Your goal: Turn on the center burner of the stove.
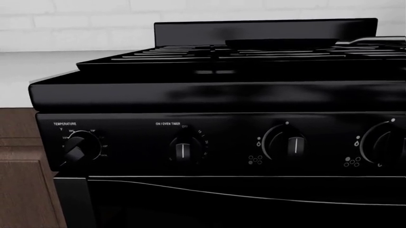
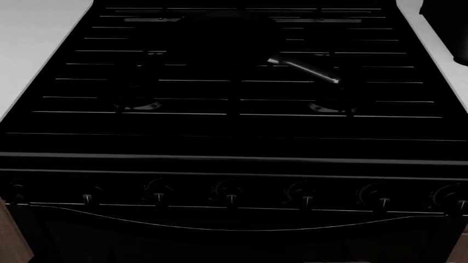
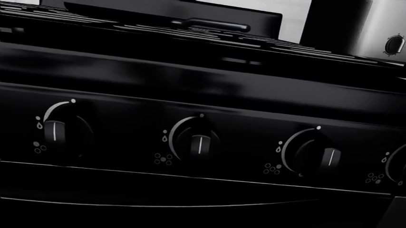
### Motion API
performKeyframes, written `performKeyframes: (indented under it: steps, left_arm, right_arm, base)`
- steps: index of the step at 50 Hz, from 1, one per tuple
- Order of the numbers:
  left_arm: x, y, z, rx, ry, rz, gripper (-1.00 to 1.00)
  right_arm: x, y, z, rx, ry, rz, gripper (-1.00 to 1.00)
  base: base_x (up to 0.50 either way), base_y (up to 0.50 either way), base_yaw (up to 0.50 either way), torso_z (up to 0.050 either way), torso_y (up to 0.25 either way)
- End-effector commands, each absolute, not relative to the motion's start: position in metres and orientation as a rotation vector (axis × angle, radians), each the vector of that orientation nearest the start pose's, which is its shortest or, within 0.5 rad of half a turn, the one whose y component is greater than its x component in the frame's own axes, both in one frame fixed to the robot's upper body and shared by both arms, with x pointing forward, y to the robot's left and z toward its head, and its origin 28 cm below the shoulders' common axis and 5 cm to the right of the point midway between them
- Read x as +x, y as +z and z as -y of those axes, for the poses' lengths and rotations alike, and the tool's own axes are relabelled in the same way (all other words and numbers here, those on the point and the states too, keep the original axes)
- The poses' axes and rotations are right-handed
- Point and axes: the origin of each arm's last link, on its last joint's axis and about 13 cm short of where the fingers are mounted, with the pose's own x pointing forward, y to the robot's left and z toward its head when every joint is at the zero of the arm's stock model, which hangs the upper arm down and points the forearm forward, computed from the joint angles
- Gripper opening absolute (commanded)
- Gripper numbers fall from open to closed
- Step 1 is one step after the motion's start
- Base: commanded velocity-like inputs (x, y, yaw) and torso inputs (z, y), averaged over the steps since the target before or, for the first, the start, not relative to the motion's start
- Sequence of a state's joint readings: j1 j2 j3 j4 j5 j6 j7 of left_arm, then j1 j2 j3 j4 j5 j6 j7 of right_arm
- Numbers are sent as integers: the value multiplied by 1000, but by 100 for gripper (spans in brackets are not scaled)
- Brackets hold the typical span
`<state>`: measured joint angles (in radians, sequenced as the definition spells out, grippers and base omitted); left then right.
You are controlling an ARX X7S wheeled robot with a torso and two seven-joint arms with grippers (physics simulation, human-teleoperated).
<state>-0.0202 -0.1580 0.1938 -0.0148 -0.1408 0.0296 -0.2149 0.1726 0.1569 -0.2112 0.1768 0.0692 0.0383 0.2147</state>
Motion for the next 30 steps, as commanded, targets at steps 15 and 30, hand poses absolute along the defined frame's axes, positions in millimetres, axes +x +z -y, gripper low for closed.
performKeyframes:
  steps: [15, 30]
  left_arm:
    - [212, 12, -204, 25, 19, 4, 100]
    - [211, 13, -204, 18, 18, 9, 100]
  right_arm:
    - [281, 8, 96, -103, -25, -9, 100]
    - [300, -5, 99, -109, -66, -17, 100]
  base:
    - [0, 0, 0, 0, 0]
    - [0, 0, 0, 0, 0]
